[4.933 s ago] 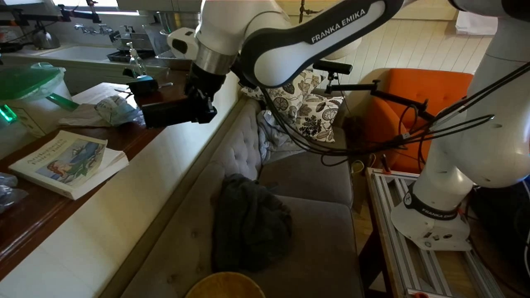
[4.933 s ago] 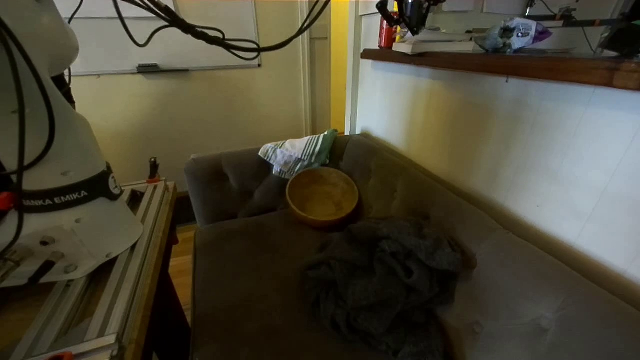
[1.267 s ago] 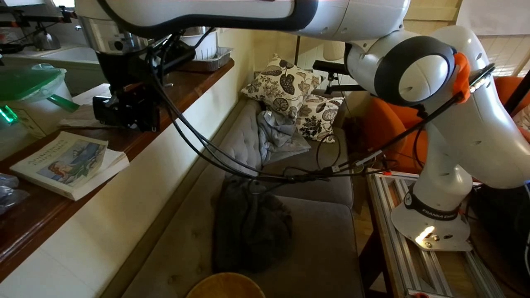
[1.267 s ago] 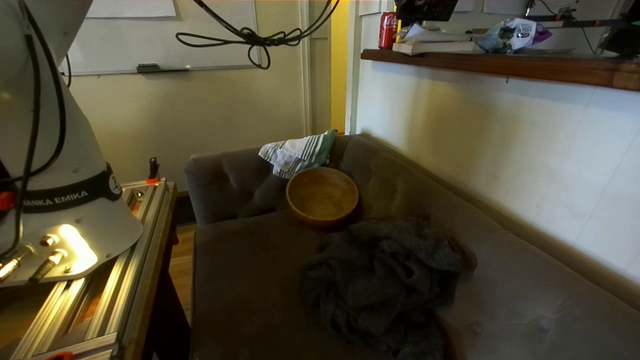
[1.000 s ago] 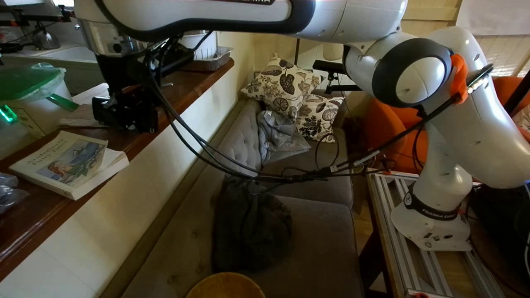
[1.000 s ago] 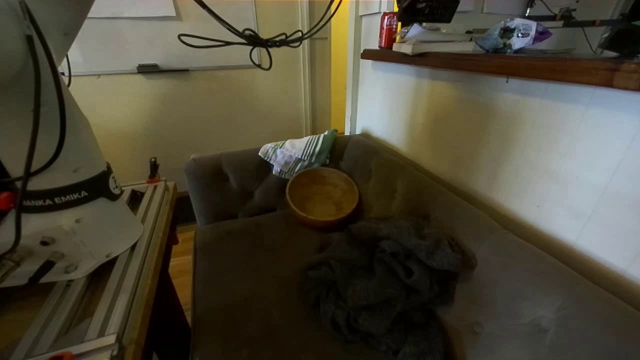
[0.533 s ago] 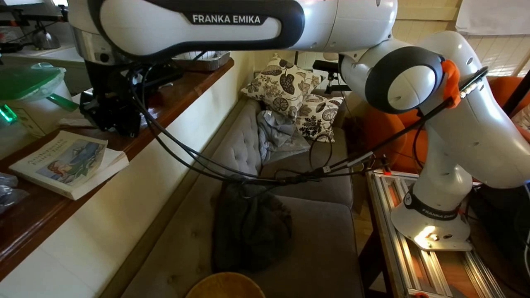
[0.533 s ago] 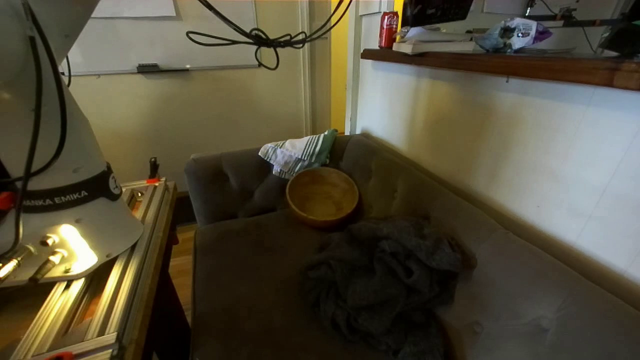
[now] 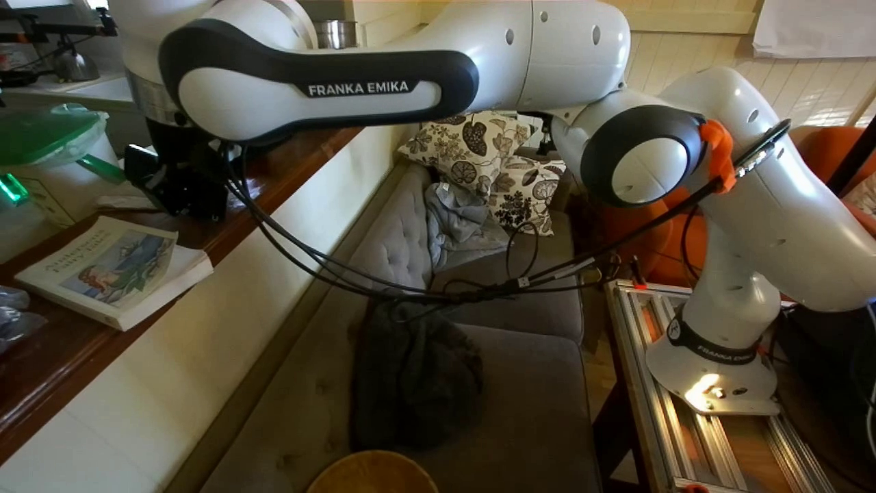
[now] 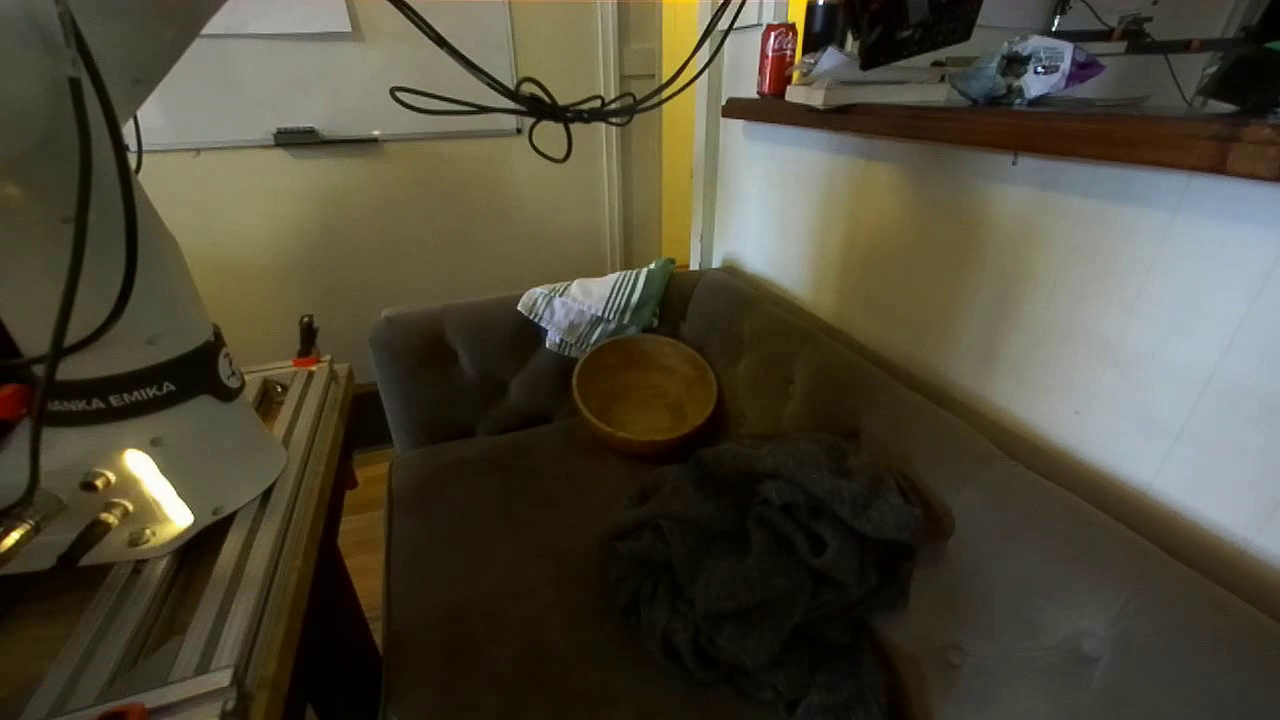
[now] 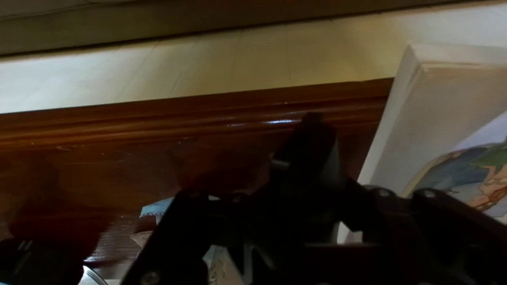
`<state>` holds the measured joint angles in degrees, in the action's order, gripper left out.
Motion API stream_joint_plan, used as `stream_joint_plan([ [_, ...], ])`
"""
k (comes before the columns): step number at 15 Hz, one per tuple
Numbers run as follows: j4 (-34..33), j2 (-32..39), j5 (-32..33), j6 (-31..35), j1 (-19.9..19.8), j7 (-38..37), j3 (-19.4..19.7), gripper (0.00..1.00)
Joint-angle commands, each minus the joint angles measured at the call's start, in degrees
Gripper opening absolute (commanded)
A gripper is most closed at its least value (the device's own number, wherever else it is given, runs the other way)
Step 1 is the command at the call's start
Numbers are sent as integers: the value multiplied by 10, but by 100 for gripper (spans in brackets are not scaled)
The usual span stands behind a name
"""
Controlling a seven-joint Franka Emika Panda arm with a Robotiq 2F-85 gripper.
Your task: Remove the black remote from the wooden bowl and put it on the wooden top counter
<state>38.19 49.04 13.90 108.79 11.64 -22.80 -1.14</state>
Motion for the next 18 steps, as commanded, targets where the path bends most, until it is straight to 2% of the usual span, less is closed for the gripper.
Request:
stream_joint_plan([
  [1, -68, 40, 18, 0, 11, 41, 7, 6],
  [4, -85, 57, 31, 5, 19, 72, 10, 6],
  [7, -98, 71, 38, -2, 25, 70, 17, 6],
  [8, -56, 48, 26, 3, 19, 64, 8, 25],
  [11, -65, 58, 29, 3, 22, 65, 12, 25],
  [12, -69, 61, 25, 13, 22, 56, 10, 6],
  [18, -85, 84, 26, 61, 22, 41, 10, 6],
])
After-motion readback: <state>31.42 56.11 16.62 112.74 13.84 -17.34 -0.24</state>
